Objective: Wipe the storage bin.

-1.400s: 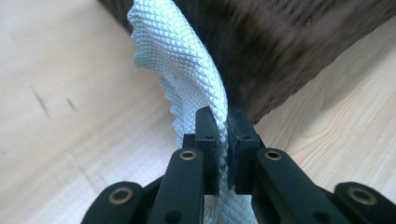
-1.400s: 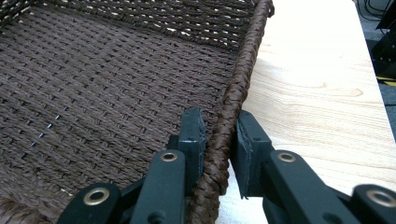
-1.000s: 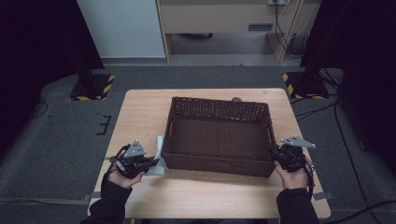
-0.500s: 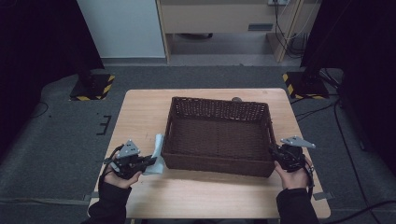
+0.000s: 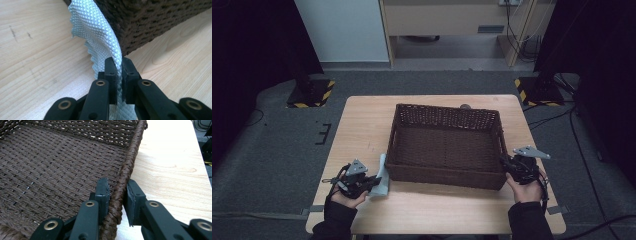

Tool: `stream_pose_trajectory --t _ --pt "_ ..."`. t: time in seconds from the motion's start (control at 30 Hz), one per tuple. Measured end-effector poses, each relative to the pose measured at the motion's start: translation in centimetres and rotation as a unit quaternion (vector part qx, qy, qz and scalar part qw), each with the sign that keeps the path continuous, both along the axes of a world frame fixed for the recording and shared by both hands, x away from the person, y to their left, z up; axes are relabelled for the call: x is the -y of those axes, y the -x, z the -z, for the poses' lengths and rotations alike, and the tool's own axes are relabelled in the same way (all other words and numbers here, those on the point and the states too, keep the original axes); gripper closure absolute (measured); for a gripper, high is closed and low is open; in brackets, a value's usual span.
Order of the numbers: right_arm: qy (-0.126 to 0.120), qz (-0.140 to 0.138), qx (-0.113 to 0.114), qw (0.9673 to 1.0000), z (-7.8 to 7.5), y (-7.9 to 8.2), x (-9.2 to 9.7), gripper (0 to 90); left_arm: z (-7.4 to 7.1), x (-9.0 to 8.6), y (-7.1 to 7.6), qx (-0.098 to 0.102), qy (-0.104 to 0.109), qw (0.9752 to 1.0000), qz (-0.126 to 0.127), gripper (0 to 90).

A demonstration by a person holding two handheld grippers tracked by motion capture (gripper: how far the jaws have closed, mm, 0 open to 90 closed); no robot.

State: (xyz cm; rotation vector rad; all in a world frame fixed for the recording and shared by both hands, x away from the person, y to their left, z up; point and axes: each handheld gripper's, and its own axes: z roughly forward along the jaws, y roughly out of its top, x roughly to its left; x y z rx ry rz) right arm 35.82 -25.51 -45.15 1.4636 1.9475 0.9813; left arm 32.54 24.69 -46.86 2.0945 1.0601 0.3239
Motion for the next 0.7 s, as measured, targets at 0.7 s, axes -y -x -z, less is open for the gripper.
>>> stream_pose_trajectory --t 0.7 --pt "-0.002 -0.001 0.002 1.0 0.0 0.0 0.1 74.4 1.6 1.2 0.7 -0.038 0.009 0.9992 -0.01 83.8"
